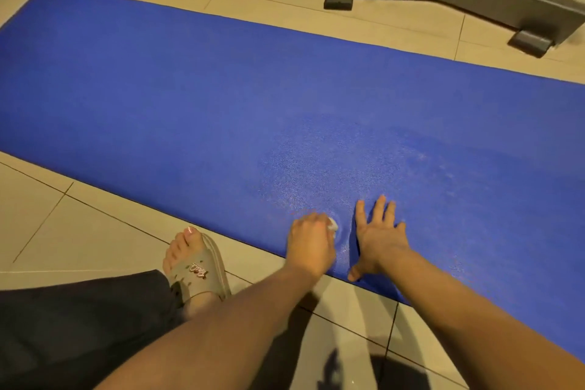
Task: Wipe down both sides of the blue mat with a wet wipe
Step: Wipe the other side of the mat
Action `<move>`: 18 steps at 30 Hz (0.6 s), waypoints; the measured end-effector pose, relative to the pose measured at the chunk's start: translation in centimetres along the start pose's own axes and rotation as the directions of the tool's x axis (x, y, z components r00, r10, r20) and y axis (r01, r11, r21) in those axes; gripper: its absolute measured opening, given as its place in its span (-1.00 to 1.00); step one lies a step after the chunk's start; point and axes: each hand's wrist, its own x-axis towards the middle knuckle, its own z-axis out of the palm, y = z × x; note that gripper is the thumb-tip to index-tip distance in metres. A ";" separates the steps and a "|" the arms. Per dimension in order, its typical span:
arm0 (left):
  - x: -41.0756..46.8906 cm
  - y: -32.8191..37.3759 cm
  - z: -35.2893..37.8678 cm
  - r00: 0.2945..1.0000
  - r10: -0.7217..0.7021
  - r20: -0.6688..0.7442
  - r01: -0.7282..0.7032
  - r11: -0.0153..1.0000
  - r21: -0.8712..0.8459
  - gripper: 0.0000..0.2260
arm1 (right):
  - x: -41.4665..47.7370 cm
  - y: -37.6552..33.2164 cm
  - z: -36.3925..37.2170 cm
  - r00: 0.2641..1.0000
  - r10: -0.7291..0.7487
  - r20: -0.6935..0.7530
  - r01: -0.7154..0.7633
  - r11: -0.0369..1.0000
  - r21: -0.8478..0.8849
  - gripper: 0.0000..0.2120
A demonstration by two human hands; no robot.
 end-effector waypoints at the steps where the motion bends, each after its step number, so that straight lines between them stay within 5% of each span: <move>1: -0.3 0.3 0.6 0.999 0.031 0.028 -0.031 1.000 -0.004 -0.92 | -0.1 0.0 0.3 1.000 -0.003 -0.011 0.003 1.000 -0.031 0.54; 6: 1.1 -3.6 -1.2 0.995 0.090 0.043 -0.096 0.983 0.158 -0.90 | 0.0 0.0 0.7 0.999 -0.006 -0.037 0.004 0.997 -0.072 0.58; 10: 3.0 -10.7 -5.0 0.975 -0.195 -0.103 0.215 0.944 0.250 -0.87 | 0.2 -0.1 0.8 0.999 -0.001 -0.049 -0.002 0.997 -0.073 0.57; 14: 3.4 -13.1 -6.1 0.915 -0.368 -0.164 0.394 0.902 0.175 -0.85 | 0.4 -0.3 0.8 0.999 0.011 -0.047 -0.013 0.998 -0.063 0.59; 18: 1.5 -7.9 -3.4 0.942 -0.320 -0.102 0.328 0.942 0.068 -0.84 | 0.4 -0.5 0.7 0.999 0.013 -0.053 -0.017 0.998 -0.062 0.60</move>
